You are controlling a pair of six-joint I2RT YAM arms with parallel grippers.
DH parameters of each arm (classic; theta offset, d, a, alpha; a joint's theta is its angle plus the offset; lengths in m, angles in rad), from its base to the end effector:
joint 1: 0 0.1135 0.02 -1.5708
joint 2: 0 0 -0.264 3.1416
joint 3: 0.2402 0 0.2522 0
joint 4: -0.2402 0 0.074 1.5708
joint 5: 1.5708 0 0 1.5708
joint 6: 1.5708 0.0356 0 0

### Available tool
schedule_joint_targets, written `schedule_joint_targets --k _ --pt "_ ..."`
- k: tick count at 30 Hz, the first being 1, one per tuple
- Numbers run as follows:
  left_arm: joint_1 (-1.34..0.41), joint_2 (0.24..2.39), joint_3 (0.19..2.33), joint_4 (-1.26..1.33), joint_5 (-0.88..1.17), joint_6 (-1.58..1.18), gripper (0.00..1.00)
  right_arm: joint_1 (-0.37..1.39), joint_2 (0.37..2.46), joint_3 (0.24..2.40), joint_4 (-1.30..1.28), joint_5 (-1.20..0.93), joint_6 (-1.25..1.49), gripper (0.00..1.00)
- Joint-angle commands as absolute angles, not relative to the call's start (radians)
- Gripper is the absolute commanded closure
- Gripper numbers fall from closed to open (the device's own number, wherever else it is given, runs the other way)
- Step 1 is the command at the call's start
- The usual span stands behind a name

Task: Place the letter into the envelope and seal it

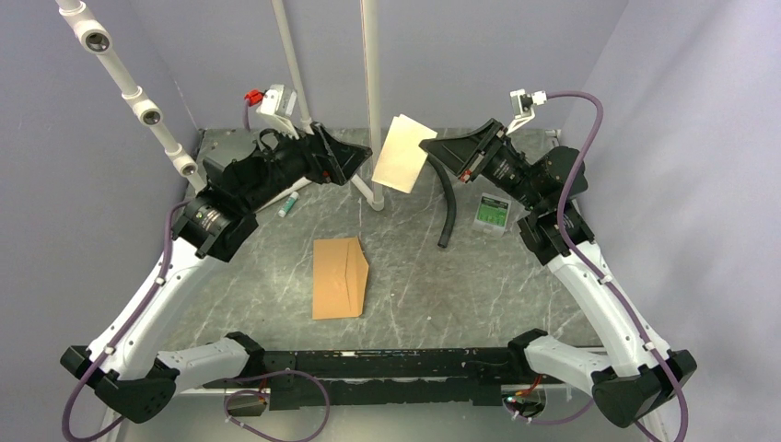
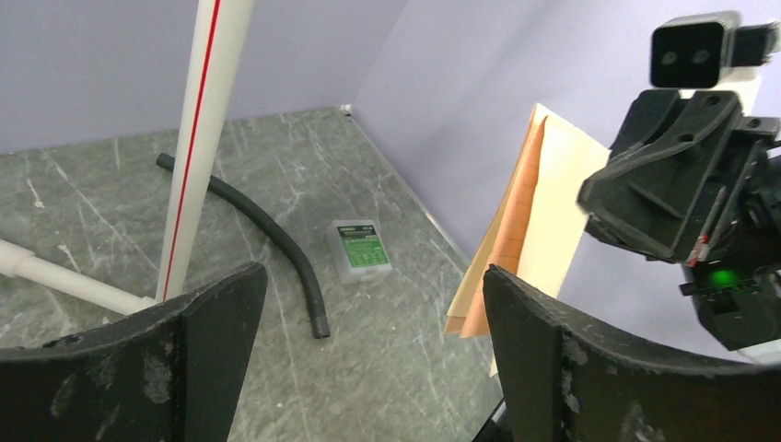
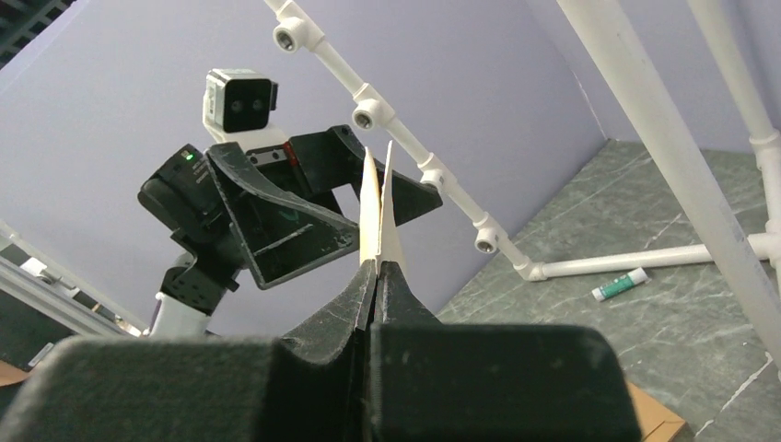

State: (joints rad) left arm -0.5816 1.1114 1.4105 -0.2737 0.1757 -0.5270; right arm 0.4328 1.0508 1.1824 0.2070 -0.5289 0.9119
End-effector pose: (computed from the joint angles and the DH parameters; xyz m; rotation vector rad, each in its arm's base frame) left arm 0.1874 -0.1307 0.4824 0.1916 1.6247 -1.0017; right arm 0.1945 0.1097 0.4690 -0.1794 1.4190 1.4582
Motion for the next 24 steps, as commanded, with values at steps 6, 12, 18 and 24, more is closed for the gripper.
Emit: schedule_joint_targets --k 6,12,18,24 --pt "-0.581 1.095 1.35 -0.044 0.377 -0.604 0.07 0.435 1.07 1.208 0.322 -0.588 0.964 1.0" --pt "-0.581 1.155 1.354 0.078 0.62 -0.668 0.07 0.436 1.079 1.202 0.419 -0.636 1.044 1.0" --pt "-0.579 1.196 1.364 0.121 0.715 -0.724 0.34 0.436 1.068 1.2 0.443 -0.655 1.057 1.0" --pt "-0.534 1.182 1.333 0.258 0.743 -0.832 0.94 0.436 1.074 1.248 0.336 -0.736 0.949 0.94"
